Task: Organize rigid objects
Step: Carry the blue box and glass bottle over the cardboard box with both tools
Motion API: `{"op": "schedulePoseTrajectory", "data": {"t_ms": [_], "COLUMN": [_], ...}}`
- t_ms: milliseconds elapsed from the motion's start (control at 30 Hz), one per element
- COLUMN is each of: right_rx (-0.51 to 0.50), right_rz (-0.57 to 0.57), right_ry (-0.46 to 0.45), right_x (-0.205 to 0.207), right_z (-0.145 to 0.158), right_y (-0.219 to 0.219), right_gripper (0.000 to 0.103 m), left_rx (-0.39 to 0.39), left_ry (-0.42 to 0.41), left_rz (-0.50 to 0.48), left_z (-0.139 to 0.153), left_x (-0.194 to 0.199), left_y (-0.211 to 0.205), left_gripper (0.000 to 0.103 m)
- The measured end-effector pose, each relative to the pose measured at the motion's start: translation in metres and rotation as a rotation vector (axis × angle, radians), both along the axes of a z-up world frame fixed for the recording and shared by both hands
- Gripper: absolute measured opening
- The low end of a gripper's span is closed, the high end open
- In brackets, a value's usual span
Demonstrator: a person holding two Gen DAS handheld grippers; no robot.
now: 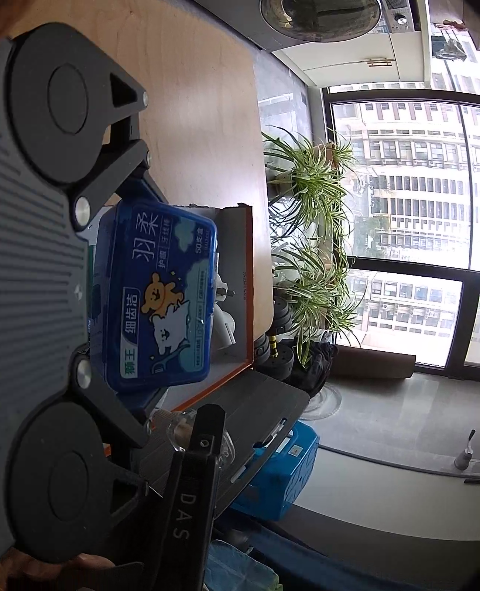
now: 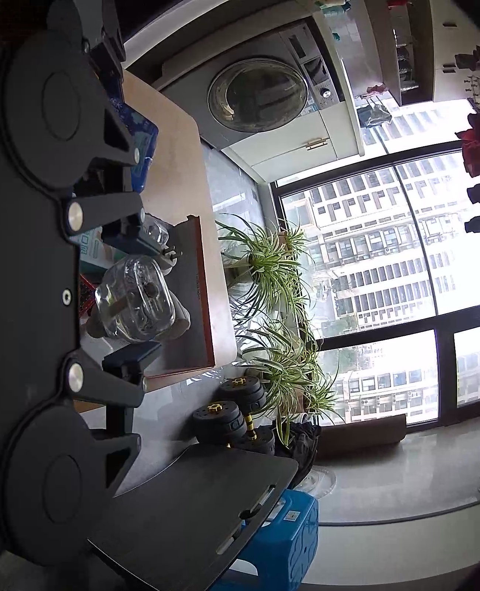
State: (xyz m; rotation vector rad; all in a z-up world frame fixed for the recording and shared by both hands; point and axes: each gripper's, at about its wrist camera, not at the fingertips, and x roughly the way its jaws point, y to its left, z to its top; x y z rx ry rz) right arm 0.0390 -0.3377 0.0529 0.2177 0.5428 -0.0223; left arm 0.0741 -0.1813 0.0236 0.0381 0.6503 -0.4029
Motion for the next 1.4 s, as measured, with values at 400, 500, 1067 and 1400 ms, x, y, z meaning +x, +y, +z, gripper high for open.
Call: {"op": "schedulePoseTrajectory", "data": {"t_ms": [400,500,1067,1400], "right_rx": [-0.004,-0.005,-0.011,-0.012], "right_rz": [-0.007,-0.005,-0.005,-0.005], "right_ry": [0.017,0.022,0.039,0.053], "right_x": [0.025,0.030,0.041,0.047], "right_z": [-0.007,-0.009,-0.017,-0.023], "right_y": [0.004,0.005,0.005,0.002], "right_gripper": [0.062,0.062,0.062,0.062], "left_rx": [0.005,0.007,-0.003,-0.004], "left_ry": [0.017,0.019,0.030,0.038], "left_rz": [-0.003,-0.004,-0.004,-0.010], "left_z": [-0.006,-0.006,-0.009,-0.012], "left_x": [0.012,0.014,0.025,0.029], "left_y": [-0.004,-0.005,-0.008,-0.010], "left_gripper": [0.095,0.095,0.095,0.095]}}
